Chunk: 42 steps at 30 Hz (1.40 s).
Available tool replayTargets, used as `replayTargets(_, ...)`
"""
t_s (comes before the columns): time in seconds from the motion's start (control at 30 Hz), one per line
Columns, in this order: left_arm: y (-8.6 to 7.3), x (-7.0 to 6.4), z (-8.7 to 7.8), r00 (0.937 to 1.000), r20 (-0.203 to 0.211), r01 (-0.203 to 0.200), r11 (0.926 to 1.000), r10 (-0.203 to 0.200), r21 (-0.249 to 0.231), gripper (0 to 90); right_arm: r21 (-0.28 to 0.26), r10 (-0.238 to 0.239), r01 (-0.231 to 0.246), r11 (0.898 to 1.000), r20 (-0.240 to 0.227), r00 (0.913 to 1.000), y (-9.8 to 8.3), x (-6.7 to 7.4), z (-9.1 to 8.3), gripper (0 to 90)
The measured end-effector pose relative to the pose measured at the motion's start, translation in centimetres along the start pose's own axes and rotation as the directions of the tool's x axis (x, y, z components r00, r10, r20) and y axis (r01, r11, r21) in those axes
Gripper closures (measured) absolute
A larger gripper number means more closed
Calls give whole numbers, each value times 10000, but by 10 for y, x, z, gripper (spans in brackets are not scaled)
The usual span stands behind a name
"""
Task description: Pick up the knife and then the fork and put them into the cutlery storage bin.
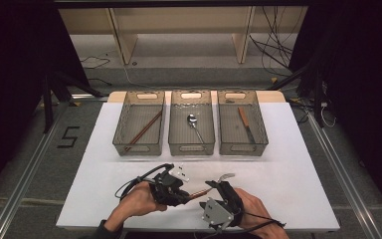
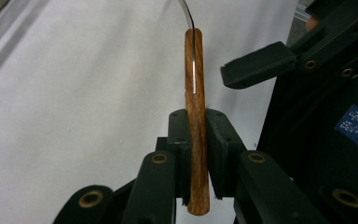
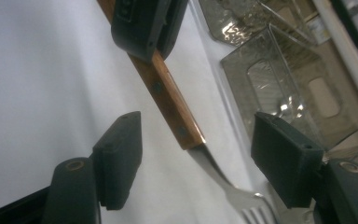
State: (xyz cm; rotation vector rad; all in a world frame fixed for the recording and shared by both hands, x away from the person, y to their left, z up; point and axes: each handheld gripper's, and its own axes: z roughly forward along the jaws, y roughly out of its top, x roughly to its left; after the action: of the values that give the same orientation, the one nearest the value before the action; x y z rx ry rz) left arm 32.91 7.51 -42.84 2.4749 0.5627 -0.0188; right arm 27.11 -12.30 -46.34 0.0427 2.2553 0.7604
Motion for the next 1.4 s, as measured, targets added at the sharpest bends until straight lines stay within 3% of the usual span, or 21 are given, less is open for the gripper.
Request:
replayTargets(0.1, 1, -1, -1, 10000, 30, -31, 10000, 31, -26, 807, 141, -739, 735, 9972, 254, 9969, 1, 4, 2, 397)
replayTargets(0.13, 1, -1, -2, 10000, 37, -37, 10000, 37, -14, 807, 173, -1278, 1273, 9917, 323, 9913, 1, 4, 3, 407)
replayTargets(0.2, 1, -2, -3, 10000, 63, -6, 10000, 6, -80, 807, 379, -1525, 1508, 9878, 482, 9871, 2, 8, 5, 419)
replayTargets(0.23, 1, -2, -4, 10000, 82, -18, 10000, 18, -62, 807, 420, -1986, 1969, 9795, 402, 9793, 2, 9, 6, 427)
replayTargets(0.3, 1, -2, -4, 9999, 95, -50, 10000, 50, -15, 807, 470, -2001, 1976, 9791, 556, 9782, 3, 13, 8, 463)
replayTargets(0.4, 0, -2, -3, 9999, 154, -64, 10000, 64, 58, 807, 508, -2448, 2414, 9691, 757, 9666, 5, 17, 11, 513)
replayTargets(0.5, 0, -1, -4, 9998, 172, -112, 9999, 110, 94, 807, 501, -2529, 2492, 9672, 916, 9631, 5, 20, 12, 563)
replayTargets(0.57, 0, -2, -4, 9997, 209, -91, 9999, 89, 123, 807, 518, -2849, 2810, 9583, 958, 9538, 5, 20, 13, 583)
replayTargets(0.63, 0, -2, -4, 9997, 232, -80, 9999, 77, 135, 807, 630, -2832, 2779, 9585, 1026, 9536, 5, 21, 13, 611)
replayTargets(0.67, 0, -2, -4, 9997, 224, -80, 9999, 77, 138, 806, 610, -2999, 2948, 9536, 1038, 9483, 5, 20, 13, 630)
replayTargets(0.87, 0, -1, -5, 9997, 258, 18, 9999, -21, 110, 806, 692, -3234, 3174, 9458, 1079, 9401, 3, 23, 13, 743)
replayTargets(0.9, 0, -1, -6, 9996, 288, 8, 9999, -11, 108, 806, 740, -3409, 3342, 9396, 1130, 9333, 4, 23, 14, 750)
replayTargets(1.1, -2, 3, -7, 9989, 418, 226, 9997, -223, -63, 793, 929, -3891, 3798, 9204, 1235, 9129, 5, 27, 15, 774)
replayTargets(1.17, -2, 4, -11, 9993, 241, 297, 9995, -296, -44, 718, 897, -3823, 3734, 9233, 1231, 9158, 5, 26, 14, 778)
replayTargets(1.27, -3, 7, -21, 9986, 232, 490, 9978, -480, -447, 579, 1009, -3932, 3817, 9187, 1444, 9081, 5, 24, 13, 778)
replayTargets(1.3, -3, 8, -25, 9988, 147, 480, 9971, -472, -585, 558, 1022, -3847, 3730, 9222, 1429, 9119, 5, 22, 12, 778)
replayTargets(1.37, -5, 12, -31, 9983, -30, 575, 9940, -581, -930, 501, 1093, -3860, 3729, 9214, 1464, 9108, 3, 20, 11, 778)
replayTargets(1.4, -6, 13, -34, 9982, -57, 594, 9928, -603, -1044, 477, 1218, -3747, 3596, 9251, 1412, 9163, 2, 20, 11, 777)
